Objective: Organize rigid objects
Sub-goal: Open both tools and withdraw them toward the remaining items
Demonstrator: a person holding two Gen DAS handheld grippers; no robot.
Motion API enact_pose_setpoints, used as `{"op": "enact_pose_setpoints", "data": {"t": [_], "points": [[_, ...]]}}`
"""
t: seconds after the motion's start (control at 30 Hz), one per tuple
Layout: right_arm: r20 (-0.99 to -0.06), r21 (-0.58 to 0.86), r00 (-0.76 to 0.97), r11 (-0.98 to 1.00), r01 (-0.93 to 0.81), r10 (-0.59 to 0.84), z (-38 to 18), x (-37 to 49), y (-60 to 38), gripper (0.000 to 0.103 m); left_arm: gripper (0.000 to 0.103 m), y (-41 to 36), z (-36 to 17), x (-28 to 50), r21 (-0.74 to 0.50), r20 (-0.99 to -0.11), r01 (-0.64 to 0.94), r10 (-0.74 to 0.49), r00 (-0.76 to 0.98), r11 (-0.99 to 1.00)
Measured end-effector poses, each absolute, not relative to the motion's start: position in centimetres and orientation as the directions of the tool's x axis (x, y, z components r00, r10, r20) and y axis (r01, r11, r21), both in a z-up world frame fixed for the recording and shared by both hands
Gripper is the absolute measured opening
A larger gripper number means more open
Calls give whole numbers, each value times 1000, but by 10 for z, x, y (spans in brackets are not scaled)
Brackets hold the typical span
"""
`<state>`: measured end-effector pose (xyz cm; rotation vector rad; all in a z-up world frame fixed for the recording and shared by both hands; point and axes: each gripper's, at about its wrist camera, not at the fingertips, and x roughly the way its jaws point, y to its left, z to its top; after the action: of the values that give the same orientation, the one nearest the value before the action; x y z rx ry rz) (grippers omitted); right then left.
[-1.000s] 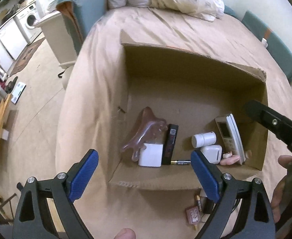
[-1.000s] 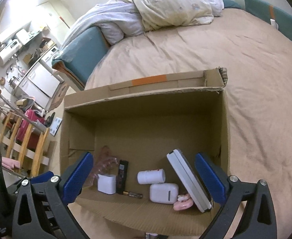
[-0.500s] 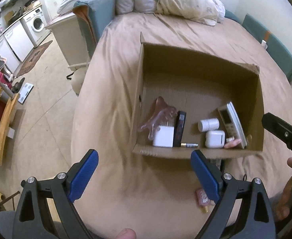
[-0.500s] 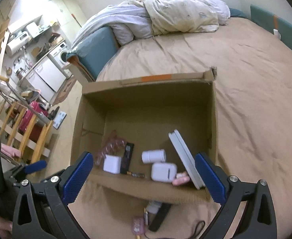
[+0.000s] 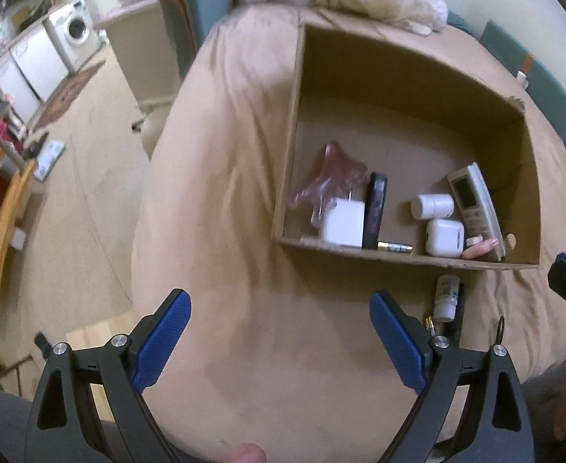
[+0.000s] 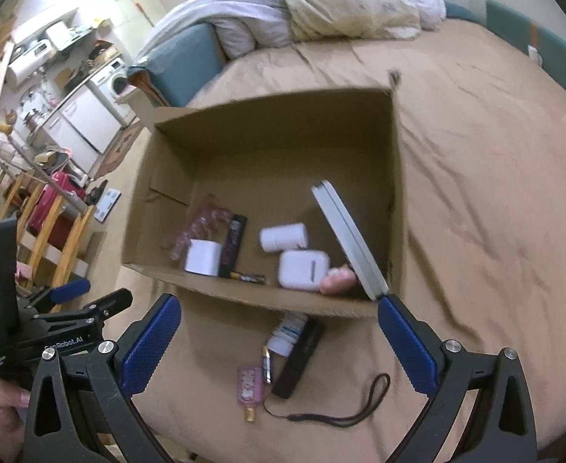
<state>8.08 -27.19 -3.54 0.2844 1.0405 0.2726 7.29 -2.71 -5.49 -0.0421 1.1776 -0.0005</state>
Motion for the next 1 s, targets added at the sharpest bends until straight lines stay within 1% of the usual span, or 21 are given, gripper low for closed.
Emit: {"op": "enact_pose_setpoints", "data": {"t": [0.13, 0.27, 0.4, 0.53, 0.73, 0.77, 0.8, 0.83, 0.87, 0.9, 0.93, 1.0], "points": [[-830, 362, 439, 931, -43, 343, -50, 84, -278, 103, 93, -28, -60, 74, -9, -925, -11, -4, 380, 1000], [-881, 341, 346, 940, -9, 323, -73, 91, -277, 103, 93, -30, -64, 73, -10, -932, -4, -8, 361, 1000], [-881, 375, 316, 927, 8, 353, -80, 91, -280, 103, 93, -31, -65, 74, -14, -934, -6, -11, 357, 1000], [-864, 438, 296, 897, 48, 406, -86, 92, -285, 103, 93, -32, -67, 74, 5, -936, -10, 8, 351, 1000], [-893, 428, 198, 899, 90, 405, -113, 103, -280, 103, 93, -27, -69, 78, -35, -947, -39, -21, 319, 999], [-895, 426, 191, 900, 94, 403, -115, 105, -278, 98, 93, -25, -70, 79, -39, -949, -46, -23, 314, 998], [-893, 433, 184, 897, 95, 411, -117, 107, -276, 82, 93, -24, -71, 80, -45, -951, -51, -27, 309, 998], [-886, 449, 176, 888, 97, 429, -119, 108, -274, 73, 93, -25, -71, 80, -51, -952, -51, -33, 305, 997], [-876, 470, 170, 877, 98, 450, -120, 110, -271, 54, 93, -25, -72, 80, -57, -953, -51, -39, 301, 997], [-870, 483, 163, 870, 95, 465, -122, 112, -268, 42, 93, -25, -72, 80, -62, -954, -49, -44, 297, 997], [-867, 490, 156, 867, 90, 473, -123, 115, -264, 39, 93, -26, -72, 80, -63, -954, -43, -47, 296, 997], [-866, 493, 139, 867, 74, 481, -127, 119, -257, 38, 93, -28, -72, 79, -61, -954, -33, -48, 297, 998]]}}
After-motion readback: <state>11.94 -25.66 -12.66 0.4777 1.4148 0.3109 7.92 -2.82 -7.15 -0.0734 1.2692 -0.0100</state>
